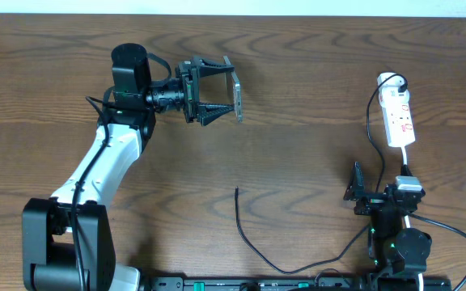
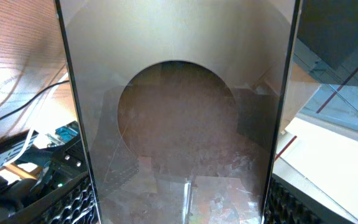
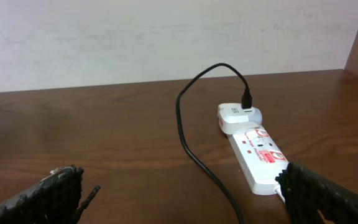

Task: Plug charger to phone and switch on socket
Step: 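Lift the phone with the left gripper and raise it upright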

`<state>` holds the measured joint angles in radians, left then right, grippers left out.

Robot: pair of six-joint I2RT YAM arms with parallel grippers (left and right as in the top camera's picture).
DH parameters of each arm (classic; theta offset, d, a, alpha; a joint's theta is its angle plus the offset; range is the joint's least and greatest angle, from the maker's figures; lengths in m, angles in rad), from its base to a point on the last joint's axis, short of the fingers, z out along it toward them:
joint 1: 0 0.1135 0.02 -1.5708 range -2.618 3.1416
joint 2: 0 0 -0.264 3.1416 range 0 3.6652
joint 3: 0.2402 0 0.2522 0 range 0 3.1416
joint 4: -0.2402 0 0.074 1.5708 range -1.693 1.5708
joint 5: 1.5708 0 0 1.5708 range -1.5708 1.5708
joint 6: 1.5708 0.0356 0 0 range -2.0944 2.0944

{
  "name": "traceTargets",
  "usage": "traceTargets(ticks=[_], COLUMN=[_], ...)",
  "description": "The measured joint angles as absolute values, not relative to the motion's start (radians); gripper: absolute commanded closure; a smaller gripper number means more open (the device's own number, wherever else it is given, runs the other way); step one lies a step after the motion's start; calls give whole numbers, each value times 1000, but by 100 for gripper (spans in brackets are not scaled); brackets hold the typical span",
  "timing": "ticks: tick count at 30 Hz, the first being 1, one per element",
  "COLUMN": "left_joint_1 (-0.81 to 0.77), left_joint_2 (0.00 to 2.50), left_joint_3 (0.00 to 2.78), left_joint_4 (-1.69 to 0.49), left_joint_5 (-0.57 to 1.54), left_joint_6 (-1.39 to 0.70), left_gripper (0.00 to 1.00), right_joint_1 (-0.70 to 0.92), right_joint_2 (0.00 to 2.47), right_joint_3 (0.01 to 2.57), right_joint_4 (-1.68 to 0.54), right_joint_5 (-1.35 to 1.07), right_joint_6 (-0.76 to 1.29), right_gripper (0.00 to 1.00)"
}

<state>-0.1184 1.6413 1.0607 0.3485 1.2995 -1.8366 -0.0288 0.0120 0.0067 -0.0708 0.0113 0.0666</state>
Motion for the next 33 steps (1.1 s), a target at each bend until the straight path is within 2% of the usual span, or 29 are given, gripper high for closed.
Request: traceTargets(ticks=[18, 28, 33], left_joint_1=[-118, -118, -118], left_joint_2=[1641, 1641, 1641], left_joint_3=[1061, 1061, 1061], left_joint_4=[348, 338, 212], left_joint_5=[1299, 1243, 1174], left_joint_6=[-1808, -1518, -1356], left_gripper=[93, 93, 93], right_joint_1=[-29, -29, -29], right_joint_2=[12, 12, 12], right_joint_3=[7, 7, 7], right_joint_4=[-71, -71, -70], right_joint_5=[11, 12, 12], right_joint_6=[67, 67, 67], right_gripper=[1, 1, 1])
